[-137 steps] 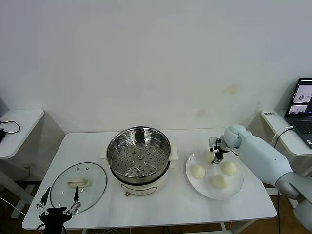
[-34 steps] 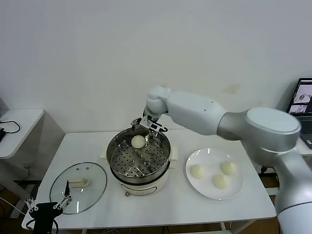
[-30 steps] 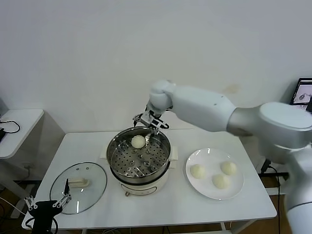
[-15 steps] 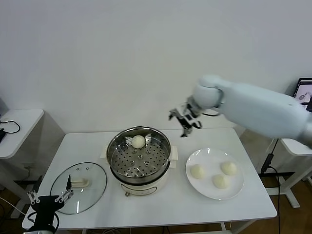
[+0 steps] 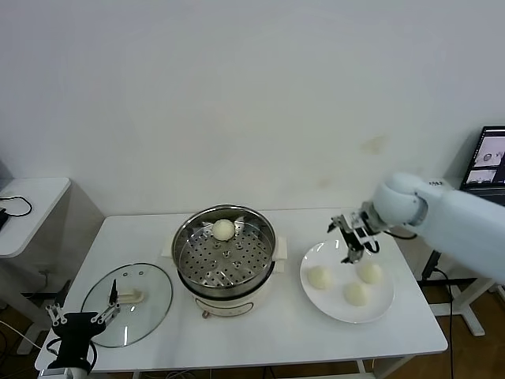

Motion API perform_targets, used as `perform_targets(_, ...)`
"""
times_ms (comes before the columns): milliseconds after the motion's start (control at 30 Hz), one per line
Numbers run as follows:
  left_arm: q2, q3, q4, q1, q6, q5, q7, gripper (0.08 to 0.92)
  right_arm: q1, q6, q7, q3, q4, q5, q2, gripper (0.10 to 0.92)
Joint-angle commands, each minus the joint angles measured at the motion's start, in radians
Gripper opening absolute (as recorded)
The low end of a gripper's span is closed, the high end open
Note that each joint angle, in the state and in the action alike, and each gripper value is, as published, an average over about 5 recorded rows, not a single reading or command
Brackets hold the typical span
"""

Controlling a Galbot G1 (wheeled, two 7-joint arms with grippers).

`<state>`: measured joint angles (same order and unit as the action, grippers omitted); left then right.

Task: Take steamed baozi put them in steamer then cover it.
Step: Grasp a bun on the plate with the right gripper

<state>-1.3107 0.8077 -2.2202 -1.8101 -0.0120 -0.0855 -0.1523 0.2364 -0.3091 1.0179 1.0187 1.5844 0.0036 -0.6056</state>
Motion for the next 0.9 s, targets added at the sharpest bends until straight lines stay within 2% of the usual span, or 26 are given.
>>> perform_targets(33,0.001,0.005,0.003,0.004,-0.005,0.000,0.001,0.823,-0.142,-0.023,0.001,-0.065,-0.054,-0.038,-0.015,0.823)
perform_targets(400,0.001,0.034,0.002,-0.009,-0.003,-0.004,0.002,0.823,-0.227,0.007,-0.003,-0.118,-0.244,-0.092,-0.186,0.823)
perform_targets(900,0.001,0.036,0.010,-0.004,-0.004,-0.001,0.003,0.823,-0.284,0.014,-0.024,-0.148,-0.326,-0.113,-0.252,0.820)
